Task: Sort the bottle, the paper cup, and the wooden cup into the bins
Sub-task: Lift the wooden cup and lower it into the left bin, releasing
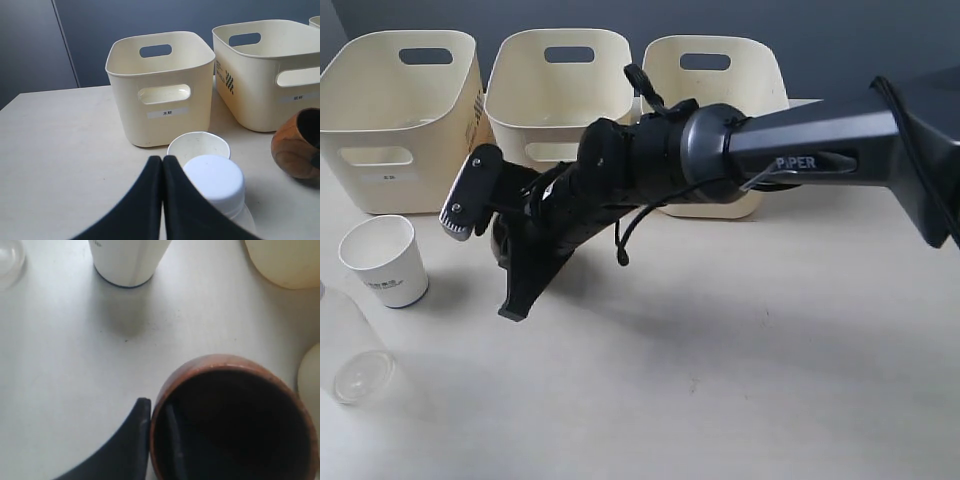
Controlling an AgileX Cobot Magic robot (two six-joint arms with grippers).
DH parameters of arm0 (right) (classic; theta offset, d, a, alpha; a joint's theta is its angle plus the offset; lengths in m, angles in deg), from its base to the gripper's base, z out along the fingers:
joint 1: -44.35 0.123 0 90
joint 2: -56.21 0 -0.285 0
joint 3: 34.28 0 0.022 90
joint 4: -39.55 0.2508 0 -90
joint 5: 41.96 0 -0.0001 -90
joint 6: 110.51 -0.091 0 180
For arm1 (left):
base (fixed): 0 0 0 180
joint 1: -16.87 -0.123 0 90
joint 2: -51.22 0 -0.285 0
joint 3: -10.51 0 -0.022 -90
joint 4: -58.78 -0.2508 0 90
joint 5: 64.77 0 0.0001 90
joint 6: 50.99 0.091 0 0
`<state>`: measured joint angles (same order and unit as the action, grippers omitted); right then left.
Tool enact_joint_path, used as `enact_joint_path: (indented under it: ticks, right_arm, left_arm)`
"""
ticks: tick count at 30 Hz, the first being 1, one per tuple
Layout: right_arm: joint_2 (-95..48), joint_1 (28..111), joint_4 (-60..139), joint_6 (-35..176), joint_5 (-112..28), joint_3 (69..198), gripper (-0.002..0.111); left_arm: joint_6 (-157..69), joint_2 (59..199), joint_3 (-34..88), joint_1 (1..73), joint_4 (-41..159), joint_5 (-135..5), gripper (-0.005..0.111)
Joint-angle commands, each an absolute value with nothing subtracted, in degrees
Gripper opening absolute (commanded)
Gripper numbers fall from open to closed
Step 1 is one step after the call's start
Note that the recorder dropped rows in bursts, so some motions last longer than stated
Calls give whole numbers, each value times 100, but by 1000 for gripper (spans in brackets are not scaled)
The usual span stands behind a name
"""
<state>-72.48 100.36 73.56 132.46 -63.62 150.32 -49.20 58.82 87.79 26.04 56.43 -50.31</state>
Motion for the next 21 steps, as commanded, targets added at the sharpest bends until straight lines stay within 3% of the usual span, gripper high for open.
enact_joint_path:
  ticks: [1, 10, 21]
  right_arm:
    - [-6784, 10046, 7338, 13261, -6098, 15050, 0]
    - [-6262, 10046, 7354, 13338, -6418, 16097, 0]
    - [-6746, 9808, 7544, 13691, -7140, 18058, -1]
  left_arm:
    - [-4936, 5901, 8773, 2609, 5633, -5110, 0]
    - [-4936, 5901, 8773, 2609, 5633, -5110, 0]
    - [-4936, 5901, 8773, 2609, 5633, -5110, 0]
